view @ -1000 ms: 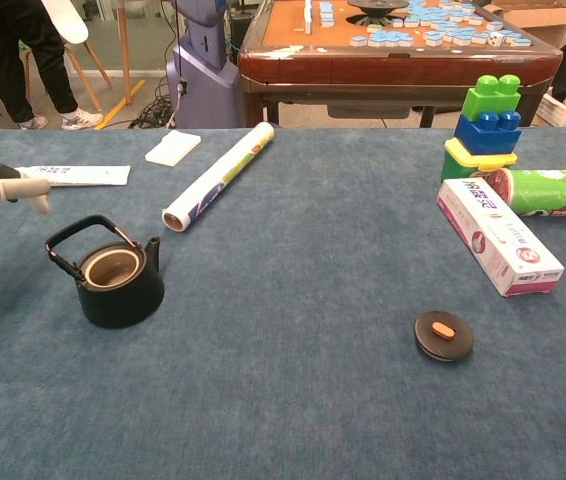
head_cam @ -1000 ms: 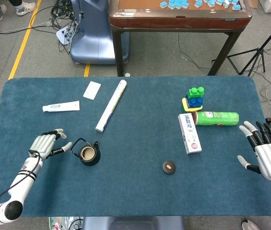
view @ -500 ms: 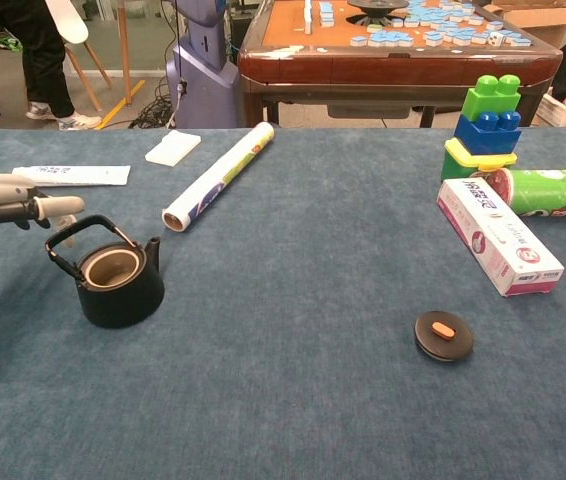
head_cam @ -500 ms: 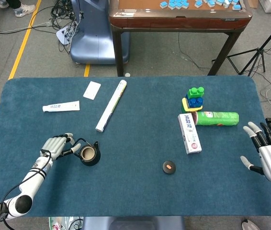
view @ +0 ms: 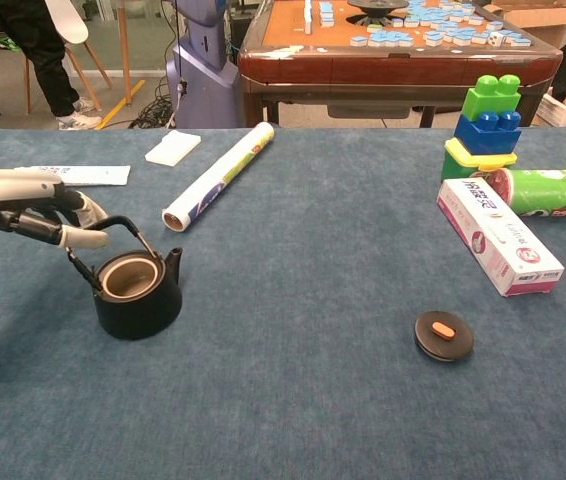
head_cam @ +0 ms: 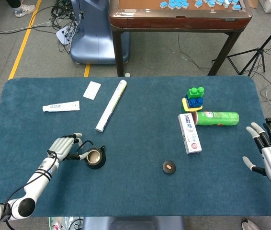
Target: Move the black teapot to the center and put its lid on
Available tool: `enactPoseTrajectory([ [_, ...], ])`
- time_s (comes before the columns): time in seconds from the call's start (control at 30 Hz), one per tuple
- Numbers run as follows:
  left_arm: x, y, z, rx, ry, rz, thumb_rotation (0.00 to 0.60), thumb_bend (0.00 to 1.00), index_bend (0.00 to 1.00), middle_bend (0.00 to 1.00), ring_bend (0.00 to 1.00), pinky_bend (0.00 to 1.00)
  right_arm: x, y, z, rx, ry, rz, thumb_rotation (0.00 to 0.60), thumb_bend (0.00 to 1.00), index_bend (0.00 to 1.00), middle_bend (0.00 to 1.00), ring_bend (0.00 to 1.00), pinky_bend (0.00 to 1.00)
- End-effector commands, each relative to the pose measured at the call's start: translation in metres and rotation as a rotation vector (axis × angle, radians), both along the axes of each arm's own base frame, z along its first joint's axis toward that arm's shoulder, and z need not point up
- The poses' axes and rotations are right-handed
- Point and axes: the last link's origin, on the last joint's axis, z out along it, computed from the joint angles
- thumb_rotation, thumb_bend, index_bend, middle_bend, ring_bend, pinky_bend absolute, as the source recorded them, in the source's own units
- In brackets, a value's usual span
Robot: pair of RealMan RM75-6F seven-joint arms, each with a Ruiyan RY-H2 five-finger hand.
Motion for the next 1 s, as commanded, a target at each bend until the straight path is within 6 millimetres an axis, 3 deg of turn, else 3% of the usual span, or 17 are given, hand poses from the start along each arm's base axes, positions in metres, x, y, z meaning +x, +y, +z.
enactPoseTrajectory([
  [0.03, 0.005, -0.002, 0.0, 0.0, -0.036, -0.019, 0.336, 0.19, 0.45, 0.13, 0.16, 0.13, 0.0, 0.0, 0.0, -0.003, -0.001, 0.0, 0.6, 0.26, 0.12, 0.13, 0.0, 0.0],
  [0.1, 0.008, -0.002, -0.001, 0.011, -0.059, -0.027, 0.382, 0.19, 0.48, 0.14, 0.16, 0.13, -0.001, 0.0, 0.0, -0.005, -0.002, 0.0, 0.6, 0.26, 0.12, 0.13, 0.0, 0.0],
  [0.23, 0.012, -0.005, -0.001, 0.015, -0.092, -0.042, 0.533, 0.2, 0.51, 0.15, 0.17, 0.13, -0.001, 0.0, 0.001, -0.009, -0.003, 0.001, 0.6, 0.26, 0.12, 0.13, 0.0, 0.0],
  [0.33, 0.016, -0.005, -0.002, 0.034, -0.112, -0.055, 0.595, 0.2, 0.54, 0.17, 0.18, 0.13, -0.001, 0.001, 0.001, -0.011, -0.005, 0.003, 0.6, 0.26, 0.12, 0.13, 0.0, 0.0],
  [1.0, 0.017, -0.007, -0.004, 0.125, -0.23, -0.049, 0.6, 0.35, 0.72, 0.31, 0.27, 0.13, -0.004, 0.001, 0.001, -0.012, -0.01, -0.007, 0.6, 0.26, 0.12, 0.13, 0.0, 0.0],
])
